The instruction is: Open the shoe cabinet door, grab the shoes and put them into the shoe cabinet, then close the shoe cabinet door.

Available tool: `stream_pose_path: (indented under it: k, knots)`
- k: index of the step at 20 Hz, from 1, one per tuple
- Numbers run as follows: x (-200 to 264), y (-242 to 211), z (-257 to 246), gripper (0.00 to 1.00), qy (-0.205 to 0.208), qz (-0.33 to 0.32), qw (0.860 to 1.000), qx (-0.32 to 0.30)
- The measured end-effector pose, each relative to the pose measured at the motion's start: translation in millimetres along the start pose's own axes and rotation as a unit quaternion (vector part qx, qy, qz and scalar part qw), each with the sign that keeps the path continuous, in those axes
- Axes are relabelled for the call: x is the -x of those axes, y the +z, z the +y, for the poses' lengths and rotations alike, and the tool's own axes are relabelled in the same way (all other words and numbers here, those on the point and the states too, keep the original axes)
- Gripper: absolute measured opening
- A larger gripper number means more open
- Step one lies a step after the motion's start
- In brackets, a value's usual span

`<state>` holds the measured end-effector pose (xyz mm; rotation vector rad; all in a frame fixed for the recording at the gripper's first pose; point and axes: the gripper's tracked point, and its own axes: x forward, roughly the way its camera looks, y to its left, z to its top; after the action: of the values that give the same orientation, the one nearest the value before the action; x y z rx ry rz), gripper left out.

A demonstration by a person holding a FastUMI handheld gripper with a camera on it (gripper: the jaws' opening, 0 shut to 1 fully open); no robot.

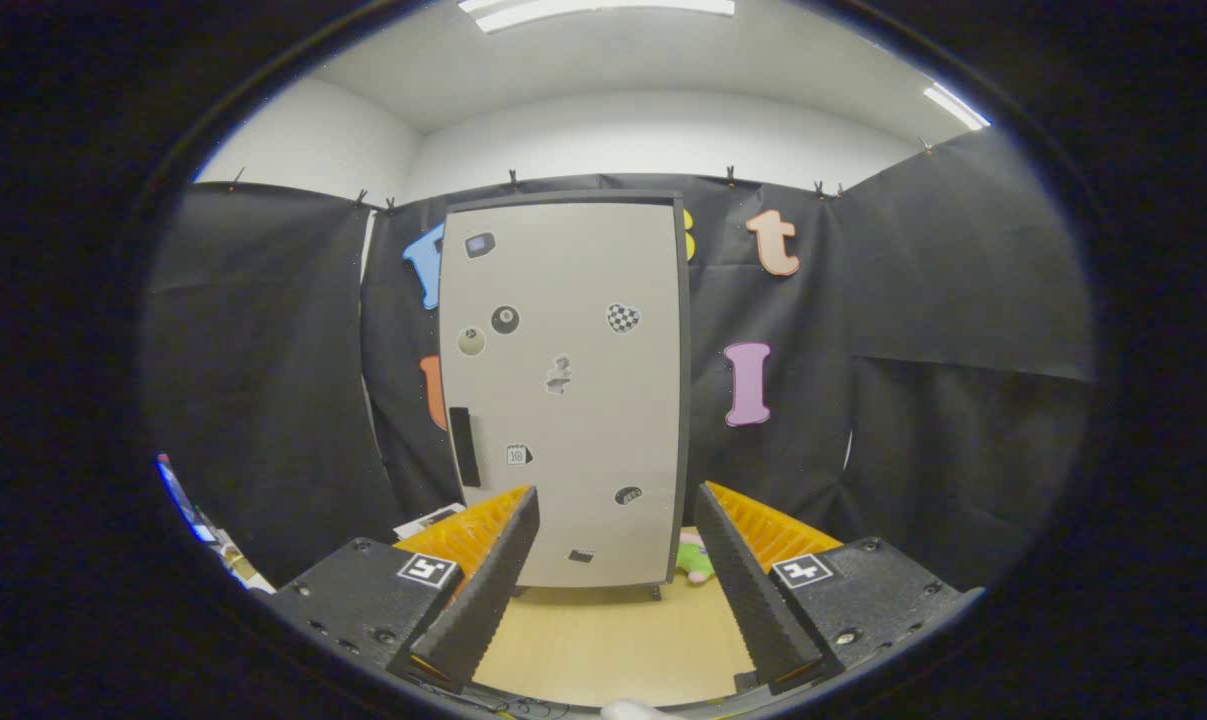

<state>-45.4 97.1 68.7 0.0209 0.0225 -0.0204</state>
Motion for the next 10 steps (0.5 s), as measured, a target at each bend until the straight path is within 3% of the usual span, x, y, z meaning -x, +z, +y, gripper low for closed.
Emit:
stream_pose_path:
  k: [10]
  knots:
    - [2.8,-0.5,2.0,0.99,0.003,-0.001,1.000,0.000]
